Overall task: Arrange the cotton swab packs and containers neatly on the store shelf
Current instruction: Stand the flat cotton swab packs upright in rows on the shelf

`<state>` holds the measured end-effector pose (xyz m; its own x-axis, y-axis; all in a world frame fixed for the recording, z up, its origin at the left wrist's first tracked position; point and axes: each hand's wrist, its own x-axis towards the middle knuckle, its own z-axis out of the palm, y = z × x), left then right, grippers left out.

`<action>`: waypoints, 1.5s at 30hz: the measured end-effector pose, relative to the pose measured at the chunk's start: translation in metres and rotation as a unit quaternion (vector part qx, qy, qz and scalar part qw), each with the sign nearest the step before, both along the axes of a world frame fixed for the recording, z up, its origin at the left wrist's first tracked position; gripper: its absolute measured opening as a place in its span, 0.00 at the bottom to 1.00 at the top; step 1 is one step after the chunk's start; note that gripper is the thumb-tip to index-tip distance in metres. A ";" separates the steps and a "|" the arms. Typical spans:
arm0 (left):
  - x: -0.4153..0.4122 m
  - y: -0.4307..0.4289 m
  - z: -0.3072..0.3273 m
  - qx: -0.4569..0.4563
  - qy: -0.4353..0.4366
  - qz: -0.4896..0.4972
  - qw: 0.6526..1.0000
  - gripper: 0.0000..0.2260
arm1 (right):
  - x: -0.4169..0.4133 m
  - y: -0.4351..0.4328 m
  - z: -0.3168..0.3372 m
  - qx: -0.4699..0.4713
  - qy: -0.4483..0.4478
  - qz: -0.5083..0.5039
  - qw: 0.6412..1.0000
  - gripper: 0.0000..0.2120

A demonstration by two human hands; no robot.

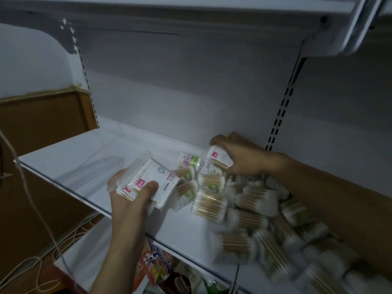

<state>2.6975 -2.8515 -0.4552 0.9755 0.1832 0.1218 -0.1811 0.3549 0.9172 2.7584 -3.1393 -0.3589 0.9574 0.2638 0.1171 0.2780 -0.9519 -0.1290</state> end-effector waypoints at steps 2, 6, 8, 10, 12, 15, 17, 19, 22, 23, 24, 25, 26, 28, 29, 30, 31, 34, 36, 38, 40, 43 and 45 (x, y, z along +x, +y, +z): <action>-0.001 -0.002 0.007 0.008 -0.012 0.000 1.000 0.39 | -0.015 0.003 0.012 0.074 -0.033 0.003 0.997 0.38; -0.003 -0.017 0.024 0.034 -0.043 -0.019 0.998 0.38 | -0.063 0.031 0.044 0.315 -0.003 0.041 0.948 0.40; -0.006 -0.029 0.034 0.042 -0.063 -0.042 0.996 0.37 | -0.080 0.048 0.049 0.374 0.001 0.069 0.925 0.36; -0.009 -0.040 0.045 0.041 -0.082 -0.057 0.994 0.38 | -0.089 0.059 0.048 0.348 -0.027 0.082 0.934 0.31; -0.015 -0.047 0.058 0.030 -0.090 -0.049 0.994 0.40 | -0.095 0.063 0.049 0.322 -0.054 0.087 0.941 0.29; -0.020 -0.051 0.076 0.020 -0.088 -0.062 0.994 0.42 | -0.101 0.062 0.055 0.336 -0.062 0.107 0.934 0.29; -0.020 -0.051 0.090 0.020 -0.091 -0.082 0.992 0.42 | -0.108 0.063 0.061 0.345 -0.059 0.125 0.928 0.25; -0.016 -0.053 0.101 0.033 -0.106 -0.097 0.989 0.42 | -0.115 0.063 0.066 0.362 -0.049 0.143 0.920 0.15; -0.014 -0.055 0.106 0.043 -0.102 -0.076 0.991 0.39 | -0.128 0.047 0.071 0.395 -0.047 0.093 0.913 0.11; -0.015 -0.056 0.104 0.041 -0.101 -0.066 0.992 0.39 | -0.132 0.039 0.071 0.406 -0.052 0.058 0.910 0.10; -0.015 -0.056 0.102 0.036 -0.099 -0.062 0.992 0.41 | -0.137 0.029 0.069 0.418 -0.064 0.019 0.906 0.09; -0.016 -0.056 0.099 0.028 -0.098 -0.065 0.993 0.42 | -0.144 0.019 0.067 0.428 -0.080 -0.021 0.900 0.08; -0.018 -0.056 0.096 0.017 -0.099 -0.069 0.993 0.43 | -0.150 0.008 0.065 0.438 -0.096 -0.059 0.892 0.08; -0.022 -0.059 0.093 -0.002 -0.101 -0.077 0.992 0.42 | -0.167 -0.011 0.061 0.453 -0.123 -0.117 0.875 0.10; -0.027 -0.064 0.092 -0.008 -0.100 -0.083 0.991 0.42 | -0.179 -0.019 0.059 0.460 -0.136 -0.136 0.867 0.11; -0.031 -0.069 0.092 -0.013 -0.101 -0.087 0.991 0.43 | -0.190 -0.026 0.058 0.465 -0.147 -0.145 0.861 0.12; -0.035 -0.074 0.092 -0.017 -0.105 -0.094 0.990 0.42 | -0.203 -0.032 0.057 0.471 -0.155 -0.152 0.855 0.12; -0.050 -0.096 0.094 -0.019 -0.128 -0.126 0.984 0.40 | -0.249 -0.044 0.054 0.508 -0.212 -0.169 0.818 0.12; -0.058 -0.111 0.096 -0.016 -0.145 -0.143 0.979 0.36 | -0.283 -0.047 0.048 0.544 -0.289 -0.174 0.768 0.12; -0.069 -0.127 0.099 -0.022 -0.157 -0.160 0.974 0.32 | -0.317 -0.051 0.036 0.549 -0.375 -0.197 0.721 0.12; -0.080 -0.142 0.100 -0.037 -0.165 -0.188 0.968 0.32 | -0.347 -0.055 0.023 0.516 -0.417 -0.235 0.710 0.12; -0.101 -0.167 0.101 -0.037 -0.165 -0.234 0.957 0.37 | -0.383 -0.068 0.008 0.402 -0.411 -0.312 0.757 0.13; -0.120 -0.185 0.099 -0.021 -0.167 -0.271 0.948 0.39 | -0.404 -0.074 0.000 0.335 -0.389 -0.361 0.778 0.14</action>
<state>2.5780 -3.0370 -0.3559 0.8364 -0.3214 0.4441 -0.2397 0.5141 0.8235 2.3547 -3.2136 -0.3587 0.3986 -0.6805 0.6148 -0.0566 -0.6874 -0.7241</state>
